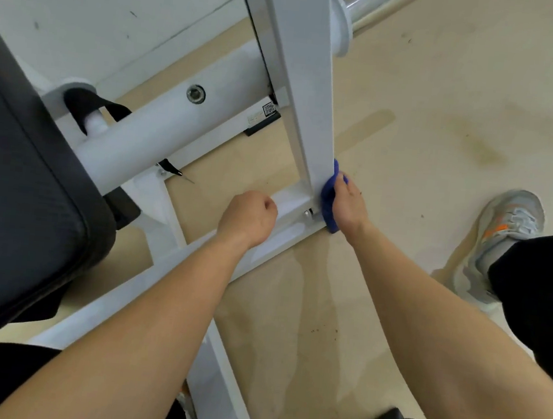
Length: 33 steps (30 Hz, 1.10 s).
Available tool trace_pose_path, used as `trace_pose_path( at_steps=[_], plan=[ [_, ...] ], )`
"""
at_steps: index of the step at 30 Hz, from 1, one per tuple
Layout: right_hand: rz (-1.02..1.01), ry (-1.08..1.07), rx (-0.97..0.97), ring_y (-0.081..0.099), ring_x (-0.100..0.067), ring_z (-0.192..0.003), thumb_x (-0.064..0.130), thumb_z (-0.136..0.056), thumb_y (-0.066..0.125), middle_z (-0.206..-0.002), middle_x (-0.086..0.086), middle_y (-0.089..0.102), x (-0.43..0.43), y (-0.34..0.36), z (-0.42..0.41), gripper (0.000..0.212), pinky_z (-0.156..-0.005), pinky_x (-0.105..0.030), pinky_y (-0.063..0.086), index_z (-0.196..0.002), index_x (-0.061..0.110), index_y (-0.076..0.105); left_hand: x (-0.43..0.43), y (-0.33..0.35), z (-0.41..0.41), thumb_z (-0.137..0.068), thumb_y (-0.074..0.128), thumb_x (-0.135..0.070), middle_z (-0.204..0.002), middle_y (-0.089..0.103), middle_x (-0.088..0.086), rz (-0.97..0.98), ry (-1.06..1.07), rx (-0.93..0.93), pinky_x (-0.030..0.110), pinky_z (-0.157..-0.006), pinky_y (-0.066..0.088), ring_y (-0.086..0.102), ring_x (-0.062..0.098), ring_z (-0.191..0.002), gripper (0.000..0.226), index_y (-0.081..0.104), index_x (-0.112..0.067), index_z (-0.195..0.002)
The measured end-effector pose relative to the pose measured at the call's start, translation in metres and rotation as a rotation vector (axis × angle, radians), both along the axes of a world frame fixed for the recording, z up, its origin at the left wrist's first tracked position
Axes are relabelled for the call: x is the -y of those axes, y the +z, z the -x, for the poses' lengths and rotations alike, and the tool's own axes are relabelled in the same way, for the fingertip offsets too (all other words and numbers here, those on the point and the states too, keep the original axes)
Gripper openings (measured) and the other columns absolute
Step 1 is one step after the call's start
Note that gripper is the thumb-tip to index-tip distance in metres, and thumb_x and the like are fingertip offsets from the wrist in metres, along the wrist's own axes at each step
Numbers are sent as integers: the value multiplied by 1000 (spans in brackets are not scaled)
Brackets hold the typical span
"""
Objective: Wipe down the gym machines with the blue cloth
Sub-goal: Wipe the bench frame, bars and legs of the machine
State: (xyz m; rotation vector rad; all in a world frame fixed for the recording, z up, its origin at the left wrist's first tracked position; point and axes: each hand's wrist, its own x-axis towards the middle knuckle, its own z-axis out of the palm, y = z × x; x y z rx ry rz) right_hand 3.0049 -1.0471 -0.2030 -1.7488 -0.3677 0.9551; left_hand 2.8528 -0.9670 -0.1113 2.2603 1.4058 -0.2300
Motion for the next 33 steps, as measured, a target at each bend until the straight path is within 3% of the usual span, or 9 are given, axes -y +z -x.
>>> trace_pose_path(
  at_steps=[6,10,13,16,18,21,25,31,33],
  plan=[
    [78,-113,122,59,-27,-104,25,-104,34,-108,-3,62,6,12,23,29,-94,-44,47,-123,15,53,9,3,27,-95,40,-19,-62,45,2,60,22,-29,31,-56,34,39,21,-58,29,41,-18,-66],
    [94,-67,188,55,-24,-107,26,-96,45,-128,-5,54,9,29,41,69,-97,-44,46,-157,33,15,20,8,49,-97,41,-25,-58,40,0,84,57,-17,30,-56,31,35,22,-56,38,34,-17,-61],
    [57,-19,147,55,-25,-104,26,-96,43,-116,1,56,14,38,47,61,-91,-38,44,-154,26,24,25,7,59,-98,41,-25,-59,41,1,88,58,7,31,-56,31,37,24,-58,41,34,-17,-59],
    [127,166,184,57,-29,-96,8,-96,44,-108,-1,50,25,41,49,76,-78,-38,48,-159,21,3,27,1,62,-98,40,-25,-63,47,2,91,57,28,32,-58,35,44,25,-62,39,40,-16,-61],
    [203,251,245,58,-34,-106,3,-97,44,-119,-9,49,24,38,52,82,-90,-44,51,-158,19,-8,25,-5,59,-99,39,-29,-74,59,3,101,47,30,34,-65,46,55,25,-70,36,53,-13,-70],
    [168,102,333,52,-39,-121,2,-98,46,-136,-22,49,15,28,56,71,-97,-45,43,-157,13,9,19,-16,54,-100,39,-32,-92,68,6,129,49,56,42,-81,55,63,27,-85,36,67,-10,-96],
    [215,-8,345,58,-32,-108,18,-100,37,-121,-9,55,6,11,57,51,-88,-42,48,-150,18,28,15,-36,52,-98,41,-30,-91,67,7,154,55,65,44,-82,54,62,30,-86,33,68,-13,-96],
    [421,223,616,53,-22,-79,22,-94,41,-84,-1,56,3,-20,49,17,-67,-34,41,-86,27,55,16,-65,49,-94,43,-24,-91,69,15,258,70,110,45,-79,52,64,34,-86,26,62,-10,-84],
    [494,274,556,51,-25,-80,21,-99,42,-87,-3,55,1,-19,49,16,-65,-31,37,-94,19,57,16,-71,48,-92,45,-24,-92,69,14,302,57,157,46,-86,51,62,29,-83,21,63,-18,-81]
  ],
)
